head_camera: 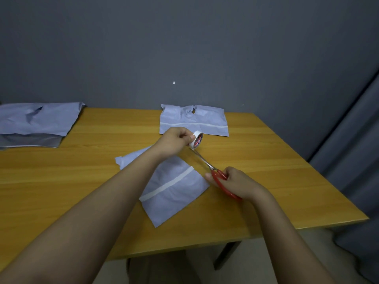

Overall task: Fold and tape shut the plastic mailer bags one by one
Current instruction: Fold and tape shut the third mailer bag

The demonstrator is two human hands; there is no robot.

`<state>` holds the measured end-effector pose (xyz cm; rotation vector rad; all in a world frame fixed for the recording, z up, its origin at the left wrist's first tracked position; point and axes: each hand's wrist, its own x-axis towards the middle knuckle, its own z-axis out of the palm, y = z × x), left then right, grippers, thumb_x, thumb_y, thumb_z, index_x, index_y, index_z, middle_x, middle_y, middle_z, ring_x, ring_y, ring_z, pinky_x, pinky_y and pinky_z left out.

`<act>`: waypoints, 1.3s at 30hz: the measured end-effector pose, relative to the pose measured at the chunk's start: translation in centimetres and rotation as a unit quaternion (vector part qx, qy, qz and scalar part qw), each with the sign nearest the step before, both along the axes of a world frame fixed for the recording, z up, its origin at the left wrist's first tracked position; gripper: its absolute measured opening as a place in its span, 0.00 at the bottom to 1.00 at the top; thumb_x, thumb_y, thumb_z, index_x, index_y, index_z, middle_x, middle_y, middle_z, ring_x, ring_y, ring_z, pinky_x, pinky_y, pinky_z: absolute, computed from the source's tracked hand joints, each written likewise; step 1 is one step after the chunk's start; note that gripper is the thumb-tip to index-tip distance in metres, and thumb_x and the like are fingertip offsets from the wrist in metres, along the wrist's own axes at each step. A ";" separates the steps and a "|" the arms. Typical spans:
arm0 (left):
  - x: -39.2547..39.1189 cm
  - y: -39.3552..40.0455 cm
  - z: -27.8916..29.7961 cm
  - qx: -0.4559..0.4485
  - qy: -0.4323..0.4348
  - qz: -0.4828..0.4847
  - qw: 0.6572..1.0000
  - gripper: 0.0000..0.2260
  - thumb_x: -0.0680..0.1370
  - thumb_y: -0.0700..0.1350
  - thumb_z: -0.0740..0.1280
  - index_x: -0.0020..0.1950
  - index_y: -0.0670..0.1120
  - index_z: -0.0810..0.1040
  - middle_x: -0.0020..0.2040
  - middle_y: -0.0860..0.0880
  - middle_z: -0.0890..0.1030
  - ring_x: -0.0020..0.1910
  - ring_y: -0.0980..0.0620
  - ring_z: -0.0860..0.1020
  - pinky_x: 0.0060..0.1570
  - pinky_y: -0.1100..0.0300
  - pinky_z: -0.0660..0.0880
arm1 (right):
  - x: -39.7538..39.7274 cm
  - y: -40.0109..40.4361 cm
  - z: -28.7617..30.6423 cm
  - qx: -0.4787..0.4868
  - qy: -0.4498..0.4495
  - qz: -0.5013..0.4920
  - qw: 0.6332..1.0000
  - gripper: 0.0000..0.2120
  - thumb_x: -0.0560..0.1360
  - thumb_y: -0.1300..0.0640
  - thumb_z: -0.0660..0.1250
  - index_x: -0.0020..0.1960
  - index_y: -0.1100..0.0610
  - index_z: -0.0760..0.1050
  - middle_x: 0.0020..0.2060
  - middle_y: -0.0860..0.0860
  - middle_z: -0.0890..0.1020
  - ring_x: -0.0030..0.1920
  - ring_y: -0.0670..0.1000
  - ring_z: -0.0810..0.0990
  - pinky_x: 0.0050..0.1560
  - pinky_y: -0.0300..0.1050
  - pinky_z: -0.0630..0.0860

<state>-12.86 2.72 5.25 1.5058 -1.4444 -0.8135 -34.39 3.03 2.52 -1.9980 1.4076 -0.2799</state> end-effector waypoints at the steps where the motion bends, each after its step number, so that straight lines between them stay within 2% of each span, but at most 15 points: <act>1: -0.2 0.0 0.0 -0.002 -0.001 0.003 1.000 0.08 0.79 0.43 0.64 0.51 0.41 0.81 0.51 0.42 0.82 0.48 0.51 0.77 0.51 0.59 0.72 | -0.4 -0.1 -0.1 -0.009 0.007 -0.023 1.000 0.26 0.69 0.32 0.65 0.40 0.56 0.67 0.35 0.50 0.75 0.34 0.48 0.73 0.34 0.42 0.66; 5: -1.1 -0.2 -0.2 -0.003 -0.008 -0.007 1.000 0.08 0.79 0.44 0.64 0.50 0.42 0.81 0.50 0.44 0.83 0.51 0.49 0.79 0.57 0.54 0.73 | -2.3 -1.1 -1.1 -0.089 0.092 -0.126 0.984 0.27 0.71 0.34 0.65 0.53 0.58 0.69 0.49 0.53 0.77 0.48 0.55 0.77 0.41 0.46 0.71; 10: -3.3 -0.4 -0.5 0.000 -0.018 -0.034 0.999 0.07 0.79 0.44 0.64 0.48 0.43 0.81 0.48 0.46 0.82 0.50 0.49 0.77 0.56 0.53 0.73 | -5.7 -2.5 -1.6 -0.137 0.161 -0.196 0.958 0.25 0.74 0.41 0.64 0.59 0.60 0.68 0.57 0.57 0.75 0.57 0.58 0.75 0.48 0.47 0.72; 13: -5.3 -0.8 -1.0 0.004 -0.025 -0.052 0.998 0.07 0.79 0.44 0.64 0.47 0.45 0.80 0.49 0.45 0.82 0.49 0.51 0.76 0.53 0.56 0.72 | -7.1 -3.0 -1.5 -0.140 0.169 -0.201 0.954 0.24 0.74 0.42 0.64 0.59 0.61 0.69 0.56 0.57 0.75 0.55 0.58 0.75 0.45 0.46 0.71; 17: -8.3 -1.2 -1.4 -0.003 -0.051 -0.096 0.994 0.07 0.79 0.44 0.65 0.48 0.45 0.82 0.45 0.50 0.80 0.44 0.55 0.74 0.44 0.65 0.68 | -8.6 -3.8 -1.3 -0.123 0.199 -0.192 0.953 0.24 0.74 0.41 0.64 0.56 0.60 0.72 0.54 0.57 0.74 0.53 0.57 0.76 0.43 0.46 0.72; 20: -10.1 -1.6 -1.9 -0.010 -0.067 -0.107 0.992 0.07 0.79 0.44 0.65 0.51 0.45 0.83 0.43 0.53 0.80 0.41 0.57 0.74 0.38 0.69 0.68 | -9.0 -3.5 -0.7 -0.155 0.252 -0.170 0.940 0.18 0.75 0.43 0.63 0.47 0.59 0.74 0.50 0.56 0.75 0.49 0.56 0.75 0.41 0.46 0.71; 21: -10.6 -1.8 -2.1 -0.014 -0.074 -0.110 0.991 0.07 0.79 0.44 0.65 0.51 0.45 0.83 0.44 0.53 0.80 0.40 0.58 0.74 0.38 0.68 0.68 | -9.1 -3.3 -0.6 -0.190 0.244 -0.163 0.937 0.16 0.76 0.45 0.62 0.45 0.59 0.74 0.49 0.56 0.76 0.46 0.56 0.75 0.40 0.46 0.72; 22: -11.1 -1.9 -2.3 -0.016 -0.081 -0.113 0.990 0.07 0.79 0.44 0.65 0.52 0.46 0.83 0.44 0.54 0.80 0.40 0.59 0.74 0.38 0.66 0.68 | -9.1 -3.1 -0.7 -0.236 0.206 -0.150 0.938 0.14 0.78 0.48 0.61 0.48 0.59 0.76 0.51 0.57 0.77 0.47 0.56 0.76 0.42 0.47 0.74; 24: -11.6 -1.8 -2.6 -0.015 -0.099 -0.123 0.987 0.07 0.78 0.44 0.66 0.52 0.47 0.84 0.43 0.56 0.80 0.43 0.58 0.75 0.42 0.64 0.70 | -8.6 -2.7 -0.9 -0.296 0.070 -0.084 0.949 0.15 0.80 0.54 0.59 0.64 0.56 0.75 0.62 0.53 0.75 0.60 0.54 0.74 0.55 0.45 0.71; 25: -11.7 -1.8 -2.8 -0.012 -0.109 -0.129 0.986 0.07 0.78 0.44 0.66 0.52 0.47 0.84 0.44 0.56 0.80 0.45 0.57 0.76 0.45 0.62 0.72 | -8.2 -2.5 -0.9 -0.287 0.009 -0.034 0.957 0.17 0.81 0.55 0.58 0.68 0.54 0.72 0.67 0.51 0.73 0.65 0.51 0.71 0.60 0.43 0.68; 27: -11.4 -1.7 -3.0 -0.010 -0.133 -0.143 0.981 0.06 0.77 0.45 0.68 0.51 0.47 0.84 0.44 0.55 0.81 0.48 0.54 0.78 0.49 0.58 0.73 | -7.3 -2.5 -1.1 -0.254 -0.047 0.036 0.966 0.16 0.81 0.55 0.59 0.67 0.53 0.74 0.66 0.51 0.74 0.67 0.50 0.70 0.64 0.42 0.67; 30: -10.3 -1.4 -3.3 -0.008 -0.167 -0.115 0.979 0.05 0.75 0.46 0.70 0.48 0.46 0.83 0.47 0.51 0.81 0.48 0.51 0.78 0.49 0.55 0.75 | -6.1 -2.7 -1.8 -0.260 -0.052 0.036 0.963 0.10 0.78 0.55 0.65 0.56 0.57 0.81 0.54 0.53 0.81 0.59 0.53 0.77 0.57 0.45 0.71; 32: -9.3 -1.0 -3.5 -0.019 -0.154 -0.063 0.986 0.06 0.75 0.45 0.71 0.49 0.46 0.80 0.50 0.50 0.78 0.47 0.52 0.76 0.50 0.58 0.73 | -5.1 -2.7 -2.3 -0.272 -0.052 0.022 0.961 0.09 0.76 0.57 0.68 0.52 0.60 0.82 0.51 0.54 0.81 0.55 0.53 0.77 0.55 0.44 0.71; 36: -6.1 1.0 -3.8 -0.030 -0.157 -0.022 0.987 0.04 0.77 0.42 0.67 0.50 0.43 0.79 0.52 0.48 0.77 0.46 0.54 0.74 0.47 0.63 0.70 | -3.7 -2.7 -4.1 -0.284 0.052 0.014 0.957 0.11 0.77 0.54 0.67 0.55 0.58 0.81 0.54 0.52 0.77 0.56 0.52 0.75 0.50 0.46 0.71; 39: -2.6 3.4 -4.2 -0.033 -0.184 -0.002 0.982 0.05 0.78 0.42 0.65 0.49 0.43 0.79 0.49 0.48 0.79 0.45 0.53 0.76 0.44 0.62 0.70 | -2.1 -1.8 -4.1 -0.364 0.078 0.004 0.928 0.11 0.77 0.53 0.66 0.56 0.57 0.80 0.53 0.53 0.78 0.55 0.56 0.75 0.50 0.49 0.72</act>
